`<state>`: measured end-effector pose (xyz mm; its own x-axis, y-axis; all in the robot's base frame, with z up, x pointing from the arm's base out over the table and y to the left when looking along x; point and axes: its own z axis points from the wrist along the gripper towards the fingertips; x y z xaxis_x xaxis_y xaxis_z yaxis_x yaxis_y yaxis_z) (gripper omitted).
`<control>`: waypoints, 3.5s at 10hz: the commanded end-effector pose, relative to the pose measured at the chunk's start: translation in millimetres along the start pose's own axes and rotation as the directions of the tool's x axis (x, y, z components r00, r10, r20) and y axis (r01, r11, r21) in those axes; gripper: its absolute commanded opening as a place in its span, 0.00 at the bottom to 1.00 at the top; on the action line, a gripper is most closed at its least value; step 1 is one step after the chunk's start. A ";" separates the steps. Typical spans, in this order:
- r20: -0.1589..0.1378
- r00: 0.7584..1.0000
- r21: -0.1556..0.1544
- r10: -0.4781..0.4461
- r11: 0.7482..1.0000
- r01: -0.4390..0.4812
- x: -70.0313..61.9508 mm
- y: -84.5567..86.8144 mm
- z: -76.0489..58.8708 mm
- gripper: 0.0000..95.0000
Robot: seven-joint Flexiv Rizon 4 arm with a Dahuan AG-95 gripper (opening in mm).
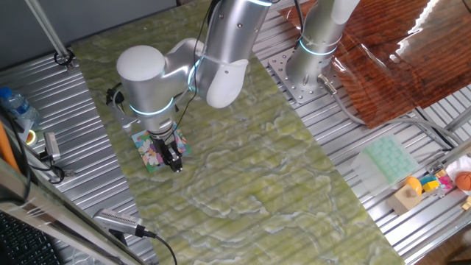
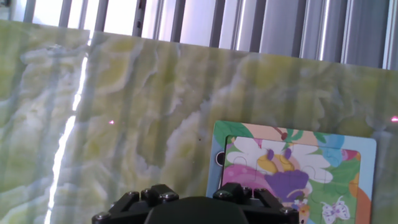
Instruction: Assemble one piece of a puzzle
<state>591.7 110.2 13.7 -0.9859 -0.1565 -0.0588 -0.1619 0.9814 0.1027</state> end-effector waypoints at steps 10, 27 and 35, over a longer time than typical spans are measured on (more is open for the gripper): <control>-0.008 1.000 0.020 -0.015 1.000 0.015 0.7 -0.5 1.8 0.60; -0.019 1.000 0.070 -0.012 0.997 0.014 4.5 -4.5 3.6 0.60; -0.036 0.999 0.088 -0.031 0.996 0.034 1.3 -5.2 -2.3 0.60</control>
<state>591.4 104.5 15.9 -0.9813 -0.1909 -0.0224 -0.1912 0.9815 0.0126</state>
